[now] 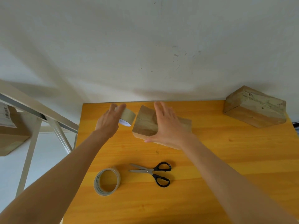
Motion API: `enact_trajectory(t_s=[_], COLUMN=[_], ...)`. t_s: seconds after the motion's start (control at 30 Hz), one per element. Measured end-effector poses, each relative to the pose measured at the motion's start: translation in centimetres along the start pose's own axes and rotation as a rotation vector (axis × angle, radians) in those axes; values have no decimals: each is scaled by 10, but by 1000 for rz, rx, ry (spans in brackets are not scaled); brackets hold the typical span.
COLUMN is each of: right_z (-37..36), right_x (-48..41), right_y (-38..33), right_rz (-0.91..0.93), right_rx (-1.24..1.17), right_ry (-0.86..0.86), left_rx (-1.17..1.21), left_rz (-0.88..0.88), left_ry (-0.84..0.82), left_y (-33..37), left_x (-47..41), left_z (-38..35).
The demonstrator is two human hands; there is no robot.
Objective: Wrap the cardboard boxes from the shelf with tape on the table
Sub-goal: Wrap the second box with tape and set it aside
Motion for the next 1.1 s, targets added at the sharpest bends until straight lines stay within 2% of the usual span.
enact_trajectory(t_s=[0.17, 0.33, 0.53, 0.9, 1.0, 1.1], right_z=[-19, -21, -15, 36, 42, 47], right_x=[-36, -40, -37, -15, -2, 11], right_y=[-44, -53, -59, -60, -50, -36], right_rz=[9, -67, -50, 2, -2, -20], right_rx=[97, 173, 193, -141, -212, -275], right_ry=[-82, -23, -3, 127, 158, 161], left_rx=[72, 103, 116, 205, 332, 600], left_rz=[2, -11, -49, -102, -67, 50], left_ry=[32, 48, 79, 360, 394, 369], left_y=[-8, -12, -12, 3, 12, 23], left_x=[6, 10, 15, 25, 28, 27], left_z=[-1, 1, 13, 83, 94, 89])
Point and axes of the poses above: each hand's wrist, its own x-axis away from the middle knuckle, its own z-axis out of the back of the hand, y = z × x, the point moved 6 cm from there along -x, towards the middle knuckle, and after that the axes turned 2 degrees about y, right-handed, at the moved point
